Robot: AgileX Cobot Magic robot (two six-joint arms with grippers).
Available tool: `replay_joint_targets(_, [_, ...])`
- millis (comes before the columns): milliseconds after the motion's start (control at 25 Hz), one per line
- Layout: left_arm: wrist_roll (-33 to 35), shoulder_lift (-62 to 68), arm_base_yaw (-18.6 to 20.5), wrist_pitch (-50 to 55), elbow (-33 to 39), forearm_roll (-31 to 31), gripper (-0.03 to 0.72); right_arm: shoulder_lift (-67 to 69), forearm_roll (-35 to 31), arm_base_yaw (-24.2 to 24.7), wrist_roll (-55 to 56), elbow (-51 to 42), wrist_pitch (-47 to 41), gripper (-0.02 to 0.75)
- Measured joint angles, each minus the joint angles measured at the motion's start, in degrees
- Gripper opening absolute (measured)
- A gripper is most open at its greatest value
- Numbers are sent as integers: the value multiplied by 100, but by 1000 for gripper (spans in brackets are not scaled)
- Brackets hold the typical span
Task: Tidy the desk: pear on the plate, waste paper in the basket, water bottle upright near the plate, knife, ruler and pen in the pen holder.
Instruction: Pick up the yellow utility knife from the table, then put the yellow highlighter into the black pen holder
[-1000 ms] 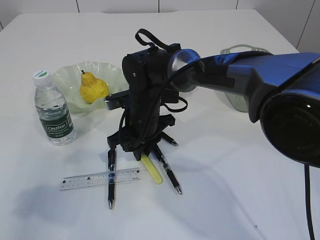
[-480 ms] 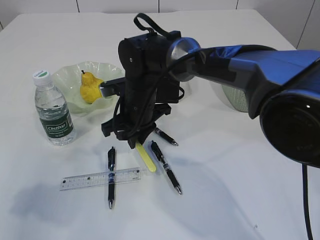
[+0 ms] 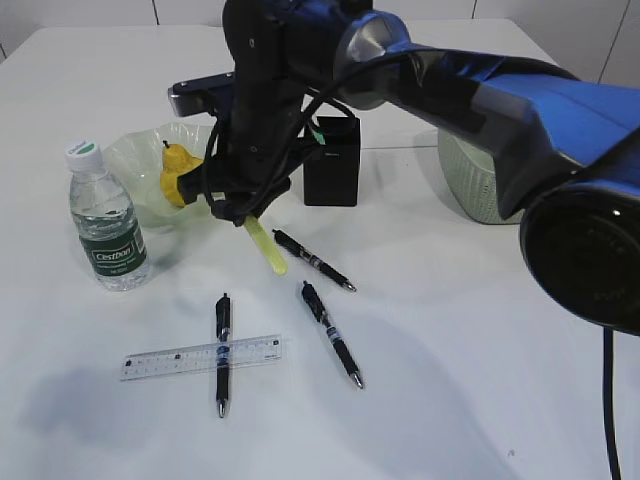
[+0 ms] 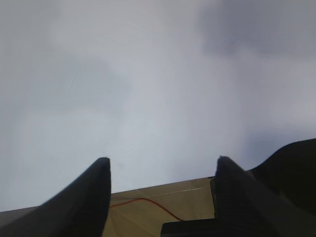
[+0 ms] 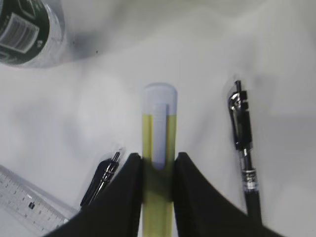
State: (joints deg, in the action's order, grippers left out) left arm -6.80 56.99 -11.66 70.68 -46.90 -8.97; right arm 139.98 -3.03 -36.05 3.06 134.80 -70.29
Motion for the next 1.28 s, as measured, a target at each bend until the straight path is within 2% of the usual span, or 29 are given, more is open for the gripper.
replay_joint_targets(240, [0, 0, 0, 0, 0, -182, 466, 0, 303, 92, -85, 448, 356, 172])
replay_joint_targets(480, [0, 0, 0, 0, 0, -246, 466, 0, 684, 336, -92, 487, 496, 172])
replay_joint_targets(1000, [0, 0, 0, -606, 0, -510, 455, -57, 524, 804, -665, 493, 820, 172])
replay_joint_targets(1280, [0, 0, 0, -1137, 0, -523, 453, -57, 511, 865, -809, 493, 1074, 172])
